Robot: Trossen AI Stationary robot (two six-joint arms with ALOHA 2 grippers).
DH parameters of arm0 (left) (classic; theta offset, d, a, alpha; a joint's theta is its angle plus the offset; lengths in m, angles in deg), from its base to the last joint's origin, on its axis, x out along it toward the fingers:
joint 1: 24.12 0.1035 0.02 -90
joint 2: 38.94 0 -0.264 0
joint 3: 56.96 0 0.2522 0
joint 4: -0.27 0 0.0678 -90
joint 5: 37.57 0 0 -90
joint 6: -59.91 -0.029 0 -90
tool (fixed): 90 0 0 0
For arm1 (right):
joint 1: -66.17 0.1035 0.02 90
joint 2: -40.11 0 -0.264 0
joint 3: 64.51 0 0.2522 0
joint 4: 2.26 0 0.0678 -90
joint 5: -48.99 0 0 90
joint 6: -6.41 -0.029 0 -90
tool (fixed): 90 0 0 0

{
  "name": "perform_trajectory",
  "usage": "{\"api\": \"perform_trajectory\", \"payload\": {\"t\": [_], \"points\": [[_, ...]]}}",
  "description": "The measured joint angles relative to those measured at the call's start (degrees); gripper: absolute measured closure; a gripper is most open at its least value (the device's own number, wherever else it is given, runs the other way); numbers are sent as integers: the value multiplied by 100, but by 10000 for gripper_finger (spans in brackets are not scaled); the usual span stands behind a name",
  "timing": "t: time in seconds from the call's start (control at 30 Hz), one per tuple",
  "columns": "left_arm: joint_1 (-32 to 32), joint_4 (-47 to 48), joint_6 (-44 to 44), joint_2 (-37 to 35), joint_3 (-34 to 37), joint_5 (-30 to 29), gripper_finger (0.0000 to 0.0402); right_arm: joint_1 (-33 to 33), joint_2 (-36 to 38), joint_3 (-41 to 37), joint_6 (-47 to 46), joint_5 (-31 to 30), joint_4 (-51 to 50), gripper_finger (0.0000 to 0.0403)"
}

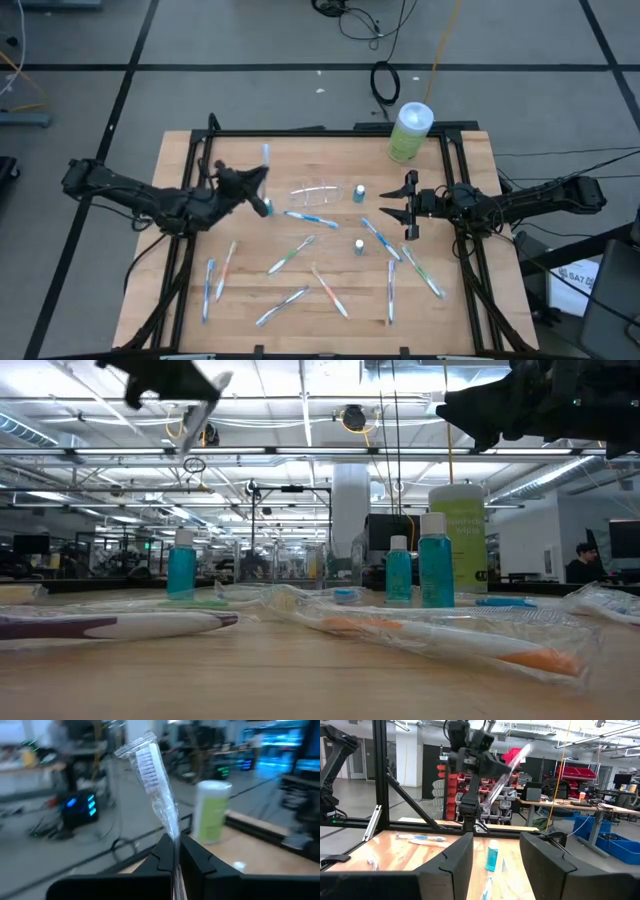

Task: Pick & Place toothbrushing station
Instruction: Put the top left purple toothbrush into the transparent organizer

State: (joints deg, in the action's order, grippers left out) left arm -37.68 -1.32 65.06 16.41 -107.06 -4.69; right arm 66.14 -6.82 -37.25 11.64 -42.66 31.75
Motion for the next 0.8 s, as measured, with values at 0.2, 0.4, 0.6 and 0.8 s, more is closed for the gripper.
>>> {"api": "perform_trajectory", "payload": {"t": [0.2, 0.4, 0.6, 0.8], "points": [[388, -1148, -662, 670, 0, 797, 394, 2, 0, 0, 9, 0, 0, 248], [1044, -1753, -352, 1652, 4, 1110, 395, 1, 0, 0, 131, -2, 65, 248], [1562, -2904, -443, 2648, 4, 1326, 397, 0, 0, 0, 166, -2, 70, 248], [1744, -3763, -774, 3541, 4, 1076, 397, 2, 0, 0, 141, -2, 44, 248]]}}
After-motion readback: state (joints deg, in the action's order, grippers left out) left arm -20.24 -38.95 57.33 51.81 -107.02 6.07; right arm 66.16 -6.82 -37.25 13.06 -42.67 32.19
